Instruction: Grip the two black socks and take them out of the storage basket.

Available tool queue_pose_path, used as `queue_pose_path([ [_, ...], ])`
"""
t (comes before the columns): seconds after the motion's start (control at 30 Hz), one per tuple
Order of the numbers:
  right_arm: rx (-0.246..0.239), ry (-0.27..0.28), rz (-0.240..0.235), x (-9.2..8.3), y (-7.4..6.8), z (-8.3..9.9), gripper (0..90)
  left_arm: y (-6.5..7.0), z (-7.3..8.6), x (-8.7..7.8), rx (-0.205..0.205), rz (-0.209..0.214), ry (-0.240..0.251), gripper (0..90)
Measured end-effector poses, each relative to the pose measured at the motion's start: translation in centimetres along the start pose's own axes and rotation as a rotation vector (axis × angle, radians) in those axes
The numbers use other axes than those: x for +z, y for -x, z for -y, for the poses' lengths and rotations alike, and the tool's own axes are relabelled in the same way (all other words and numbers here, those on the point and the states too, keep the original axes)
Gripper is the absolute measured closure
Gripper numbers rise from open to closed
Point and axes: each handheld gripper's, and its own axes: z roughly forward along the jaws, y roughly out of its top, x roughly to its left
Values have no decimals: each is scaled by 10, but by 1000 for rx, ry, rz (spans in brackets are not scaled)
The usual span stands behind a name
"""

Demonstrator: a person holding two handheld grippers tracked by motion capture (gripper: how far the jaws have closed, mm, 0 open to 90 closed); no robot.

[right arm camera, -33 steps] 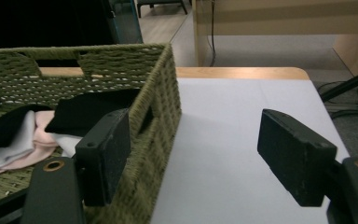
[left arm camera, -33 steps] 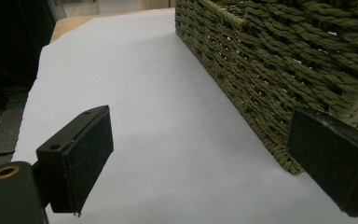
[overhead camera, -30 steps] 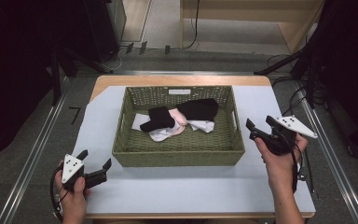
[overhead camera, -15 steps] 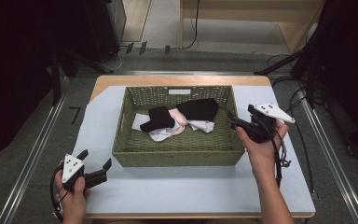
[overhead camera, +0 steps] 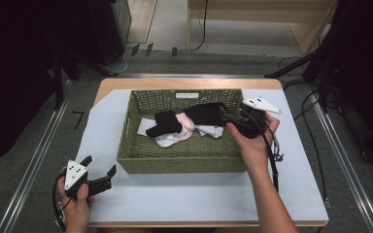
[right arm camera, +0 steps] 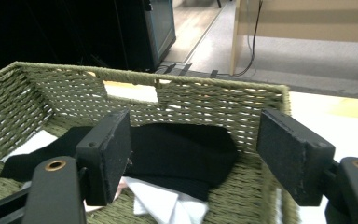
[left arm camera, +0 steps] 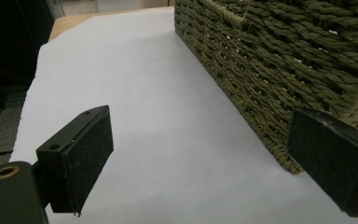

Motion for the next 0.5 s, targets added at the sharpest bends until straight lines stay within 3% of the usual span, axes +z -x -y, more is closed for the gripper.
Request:
queue_pose_path([
  [0.3, -15, -43, -10, 24, -14, -6, 273, 0, 0, 0, 0, 1, -1, 84],
  [0.5, -49, -53, -22, 44, -26, -4, 345, -1, 0, 0, -2, 1, -1, 84],
])
